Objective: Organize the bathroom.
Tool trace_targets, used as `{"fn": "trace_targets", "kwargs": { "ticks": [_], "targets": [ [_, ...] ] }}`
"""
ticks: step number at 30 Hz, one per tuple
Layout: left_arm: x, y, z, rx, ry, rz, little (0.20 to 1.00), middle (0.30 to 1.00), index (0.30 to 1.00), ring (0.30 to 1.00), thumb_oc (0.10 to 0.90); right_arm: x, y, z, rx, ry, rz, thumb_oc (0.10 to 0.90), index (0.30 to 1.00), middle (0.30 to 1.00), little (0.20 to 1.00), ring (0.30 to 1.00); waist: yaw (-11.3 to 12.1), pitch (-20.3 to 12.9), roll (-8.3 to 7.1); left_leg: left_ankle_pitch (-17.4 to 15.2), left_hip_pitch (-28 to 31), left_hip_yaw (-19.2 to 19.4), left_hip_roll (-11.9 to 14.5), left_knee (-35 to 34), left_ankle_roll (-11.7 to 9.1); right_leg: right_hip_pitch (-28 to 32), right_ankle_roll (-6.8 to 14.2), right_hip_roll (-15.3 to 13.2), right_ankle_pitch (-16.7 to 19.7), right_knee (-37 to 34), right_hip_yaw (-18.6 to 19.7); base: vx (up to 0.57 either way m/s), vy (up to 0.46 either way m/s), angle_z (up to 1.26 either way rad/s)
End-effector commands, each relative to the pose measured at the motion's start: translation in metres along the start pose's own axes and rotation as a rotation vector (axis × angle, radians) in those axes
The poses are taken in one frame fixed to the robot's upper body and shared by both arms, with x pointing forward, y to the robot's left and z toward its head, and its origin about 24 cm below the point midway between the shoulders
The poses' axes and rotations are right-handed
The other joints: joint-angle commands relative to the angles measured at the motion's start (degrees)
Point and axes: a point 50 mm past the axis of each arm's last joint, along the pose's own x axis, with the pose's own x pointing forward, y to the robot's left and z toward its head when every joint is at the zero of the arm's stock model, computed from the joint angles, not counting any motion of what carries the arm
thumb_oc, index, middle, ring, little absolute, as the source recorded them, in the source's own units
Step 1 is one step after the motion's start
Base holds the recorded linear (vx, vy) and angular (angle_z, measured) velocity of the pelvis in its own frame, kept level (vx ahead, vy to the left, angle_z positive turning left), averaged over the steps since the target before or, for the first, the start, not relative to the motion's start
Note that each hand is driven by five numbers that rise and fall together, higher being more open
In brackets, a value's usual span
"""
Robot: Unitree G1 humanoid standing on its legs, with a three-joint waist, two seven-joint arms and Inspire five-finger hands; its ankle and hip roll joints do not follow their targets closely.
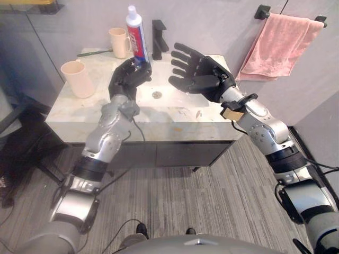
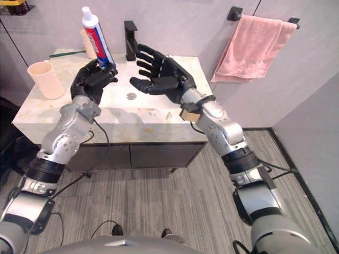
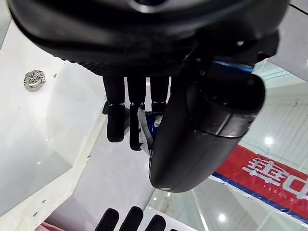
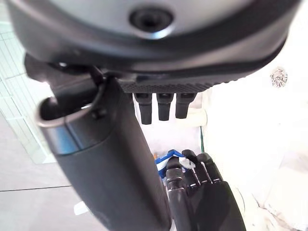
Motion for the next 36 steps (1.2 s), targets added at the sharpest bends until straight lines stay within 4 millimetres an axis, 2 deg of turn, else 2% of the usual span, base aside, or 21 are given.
{"fn": "trace_targets", "kwargs": {
  "ticks": [1, 8, 14, 19, 28, 36],
  "targets": [
    [-0.002, -0.042, 0.04, 0.022, -0.218, -0.198, 0.3, 0.3, 0.3, 0.3, 0.4, 0.014, 0.015, 0.076, -0.131, -0.294, 0.098, 0.8, 0.9, 0.9, 0.9, 0.9, 1.0, -6.1, 1.14, -3.8, 3.5, 0.3, 0.1, -0.1, 2.5, -0.1, 2.1, 1.0, -1.6, 1.0, -0.2, 0.0, 0.0, 0.0],
    [-0.005, -0.053, 0.039, 0.017, -0.209, -0.233, 0.3, 0.3, 0.3, 0.3, 0.4, 0.02, 0.017, 0.081, -0.171, -0.3, 0.133, 0.8, 0.9, 0.9, 0.9, 0.9, 1.7, -6.0, 0.95, -3.9, 3.5, -0.3, 0.1, -0.1, 2.5, 0.0, 2.3, 0.8, -1.4, 0.8, -0.5, 0.0, 0.012, 0.0],
    [-0.003, -0.06, 0.032, 0.016, -0.183, -0.261, 0.3, 0.3, 0.3, 0.3, 0.4, 0.033, 0.018, 0.096, -0.228, -0.31, 0.144, 0.8, 0.9, 0.9, 0.9, 0.9, 2.9, -6.2, 0.56, -3.9, 3.4, -1.1, -0.2, -0.1, 2.6, 0.1, 2.6, 0.3, -1.4, 1.0, -1.5, 0.01, 0.04, 0.02],
    [-0.003, -0.064, 0.032, 0.019, -0.175, -0.275, 0.3, 0.3, 0.3, 0.3, 0.4, 0.038, 0.013, 0.101, -0.268, -0.316, 0.109, 0.8, 0.9, 0.9, 0.9, 0.9, 3.6, -6.2, 0.36, -3.7, 3.2, -1.4, -0.3, -0.1, 2.7, -0.1, 3.0, -0.1, -1.0, 1.2, -2.0, 0.02, 0.032, 0.09],
    [-0.002, -0.063, 0.031, 0.018, -0.166, -0.283, 0.3, 0.3, 0.3, 0.3, 0.4, 0.04, 0.004, 0.102, -0.236, -0.307, 0.063, 0.8, 0.9, 0.9, 0.9, 0.9, 4.4, -5.6, 0.42, -3.8, 3.5, -1.8, -0.7, -0.1, 3.2, 0.0, 3.4, -0.8, -1.1, 2.1, -2.7, 0.03, 0.035, 0.05],
    [0.0, -0.071, 0.033, 0.011, -0.165, -0.309, 0.3, 0.3, 0.3, 0.3, 0.4, 0.038, -0.004, 0.102, -0.304, -0.326, -0.042, 0.8, 0.9, 0.9, 0.9, 0.9, 4.9, -4.5, -0.06, -3.7, 3.6, -1.8, -0.7, -0.1, 3.6, -0.7, 3.9, -1.7, -0.8, 3.7, -3.9, 0.0, 0.0, 0.0]
  ]
}}
